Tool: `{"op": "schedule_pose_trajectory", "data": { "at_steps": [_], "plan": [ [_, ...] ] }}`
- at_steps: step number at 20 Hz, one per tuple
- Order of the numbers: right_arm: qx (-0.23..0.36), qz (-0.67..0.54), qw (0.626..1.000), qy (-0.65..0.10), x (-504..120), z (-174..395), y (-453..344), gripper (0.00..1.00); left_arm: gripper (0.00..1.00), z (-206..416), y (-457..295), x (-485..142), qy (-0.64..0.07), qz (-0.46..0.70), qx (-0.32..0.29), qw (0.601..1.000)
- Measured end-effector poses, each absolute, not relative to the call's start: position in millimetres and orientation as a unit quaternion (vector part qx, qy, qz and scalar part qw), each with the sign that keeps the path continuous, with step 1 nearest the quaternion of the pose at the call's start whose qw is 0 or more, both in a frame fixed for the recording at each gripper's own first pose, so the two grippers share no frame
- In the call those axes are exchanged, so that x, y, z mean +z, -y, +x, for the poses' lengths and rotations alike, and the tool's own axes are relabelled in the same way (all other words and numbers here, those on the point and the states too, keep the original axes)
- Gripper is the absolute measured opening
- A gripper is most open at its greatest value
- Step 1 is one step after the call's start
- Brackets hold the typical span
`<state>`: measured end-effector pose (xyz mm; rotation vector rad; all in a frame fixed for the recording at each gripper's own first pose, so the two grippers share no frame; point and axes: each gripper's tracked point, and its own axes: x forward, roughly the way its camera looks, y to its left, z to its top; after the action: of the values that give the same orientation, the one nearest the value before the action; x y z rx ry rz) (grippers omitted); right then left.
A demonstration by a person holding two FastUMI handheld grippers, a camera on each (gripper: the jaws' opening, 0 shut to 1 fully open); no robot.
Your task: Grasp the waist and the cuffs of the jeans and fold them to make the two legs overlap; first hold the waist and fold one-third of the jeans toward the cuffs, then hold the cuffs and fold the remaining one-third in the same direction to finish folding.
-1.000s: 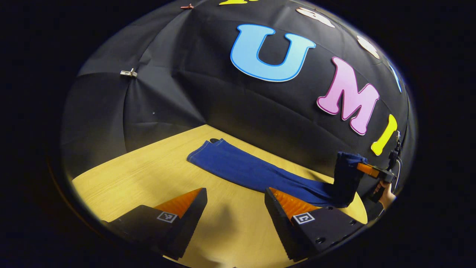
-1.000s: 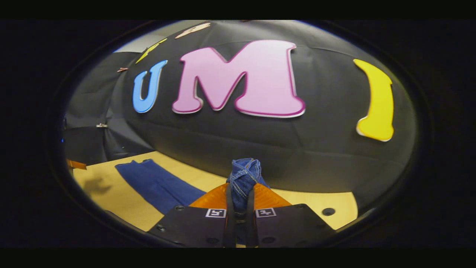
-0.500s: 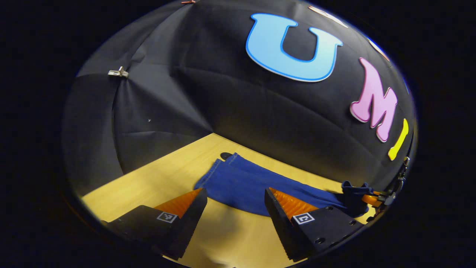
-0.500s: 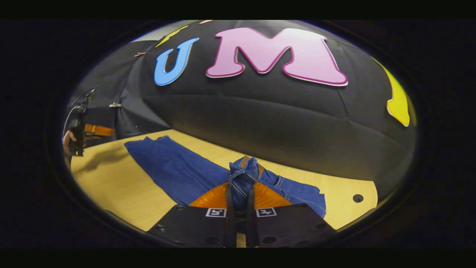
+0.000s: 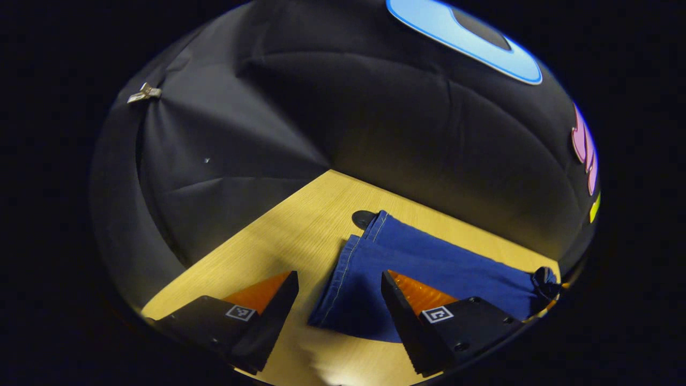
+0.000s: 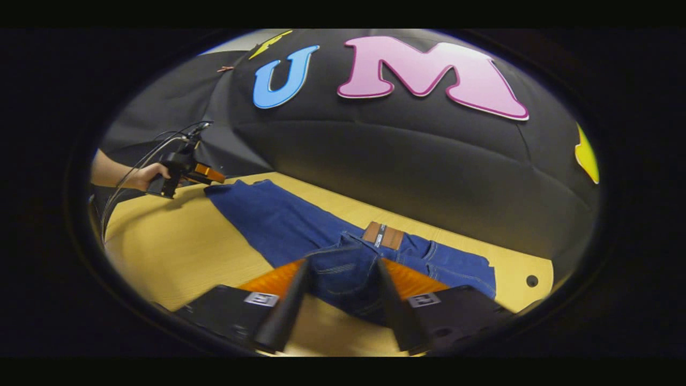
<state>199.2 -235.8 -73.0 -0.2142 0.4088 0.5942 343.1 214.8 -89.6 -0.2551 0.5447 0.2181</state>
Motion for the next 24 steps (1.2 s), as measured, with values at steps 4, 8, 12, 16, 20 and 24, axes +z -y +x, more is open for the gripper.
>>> {"op": "schedule_pose_trajectory", "data": {
  "at_steps": [4, 8, 12, 16, 20, 24],
  "plan": [
    [0.261, -0.103, 0.939, -0.198, -67.3, 190.4, 256.3, 0.96, 0.97, 352.5, -216.4, -107.3, -0.288, -0.127, 0.111, 0.943],
    [0.221, -0.123, 0.951, -0.177, -40.7, 189.7, 289.8, 0.97, 0.99, 356.2, -212.1, -119.2, -0.308, -0.081, 0.100, 0.943],
    [0.159, -0.140, 0.961, -0.175, -19.6, 186.8, 348.4, 0.97, 0.89, 360.7, -197.8, -126.0, -0.327, -0.045, 0.083, 0.940],
    [0.110, -0.179, 0.967, -0.144, 17.5, 182.8, 401.9, 0.97, 0.57, 361.1, -190.1, -127.0, -0.321, -0.054, 0.077, 0.942],
    [0.085, -0.172, 0.972, -0.138, 35.6, 175.4, 430.3, 0.97, 0.32, 362.2, -181.2, -125.5, -0.322, -0.101, 0.049, 0.940],
    [0.060, -0.148, 0.975, -0.154, 32.1, 171.2, 450.8, 0.97, 0.12, 365.5, -179.7, -121.5, -0.320, -0.142, 0.051, 0.935]
  ]
}}
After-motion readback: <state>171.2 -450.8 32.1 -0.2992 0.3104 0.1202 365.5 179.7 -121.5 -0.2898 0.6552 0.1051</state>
